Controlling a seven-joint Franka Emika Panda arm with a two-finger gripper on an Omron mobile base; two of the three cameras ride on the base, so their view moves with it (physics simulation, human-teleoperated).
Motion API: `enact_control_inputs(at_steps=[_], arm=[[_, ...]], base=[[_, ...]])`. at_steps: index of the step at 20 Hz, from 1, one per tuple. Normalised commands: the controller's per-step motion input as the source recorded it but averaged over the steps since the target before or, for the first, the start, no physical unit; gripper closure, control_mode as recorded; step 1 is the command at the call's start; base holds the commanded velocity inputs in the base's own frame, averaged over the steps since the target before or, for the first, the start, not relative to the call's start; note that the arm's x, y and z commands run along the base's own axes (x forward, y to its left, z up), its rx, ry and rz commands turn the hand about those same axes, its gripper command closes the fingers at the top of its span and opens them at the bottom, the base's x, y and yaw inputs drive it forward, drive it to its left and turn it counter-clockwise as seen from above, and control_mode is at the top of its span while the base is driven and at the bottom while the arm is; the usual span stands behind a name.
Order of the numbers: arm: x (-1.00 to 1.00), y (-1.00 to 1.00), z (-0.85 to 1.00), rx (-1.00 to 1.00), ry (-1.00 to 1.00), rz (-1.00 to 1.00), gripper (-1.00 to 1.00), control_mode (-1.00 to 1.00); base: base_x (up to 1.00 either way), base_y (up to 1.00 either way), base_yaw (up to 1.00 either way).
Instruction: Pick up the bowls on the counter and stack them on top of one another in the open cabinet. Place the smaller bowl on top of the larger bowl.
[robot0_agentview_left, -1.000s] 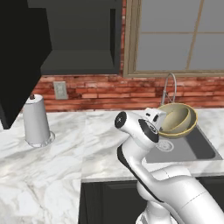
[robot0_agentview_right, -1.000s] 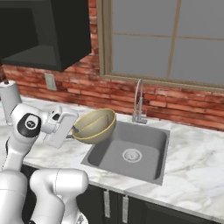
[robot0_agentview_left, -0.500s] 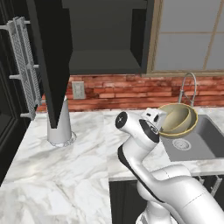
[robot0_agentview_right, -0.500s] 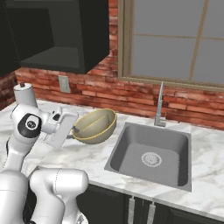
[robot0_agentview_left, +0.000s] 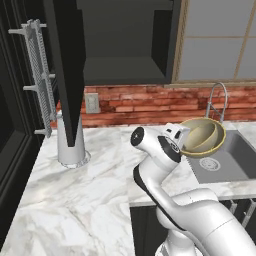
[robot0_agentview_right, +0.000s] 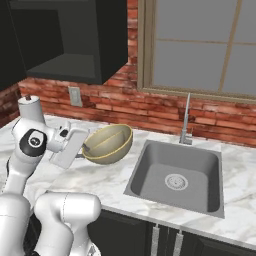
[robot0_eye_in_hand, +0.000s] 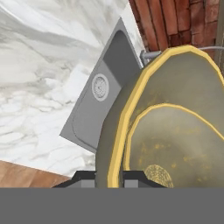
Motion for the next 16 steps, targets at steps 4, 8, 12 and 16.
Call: enact_control_inputs(at_steps=[4, 8, 12, 16], arm=[[0.00, 0.00, 0.00, 0.00, 0.00, 0.00, 1.00, -1.00], [0.00, 0.06, 0.06, 0.00, 0.00, 0.00, 1.00, -1.00], [0.00, 0.24, 0.25, 0.00, 0.00, 0.00, 1.00, -1.00], [0.00, 0.36, 0.31, 0.00, 0.00, 0.03, 1.00, -1.00]], base=[[0.00, 0.00, 0.00], [0.00, 0.00, 0.00], [0.00, 0.00, 0.00], [0.00, 0.00, 0.00]])
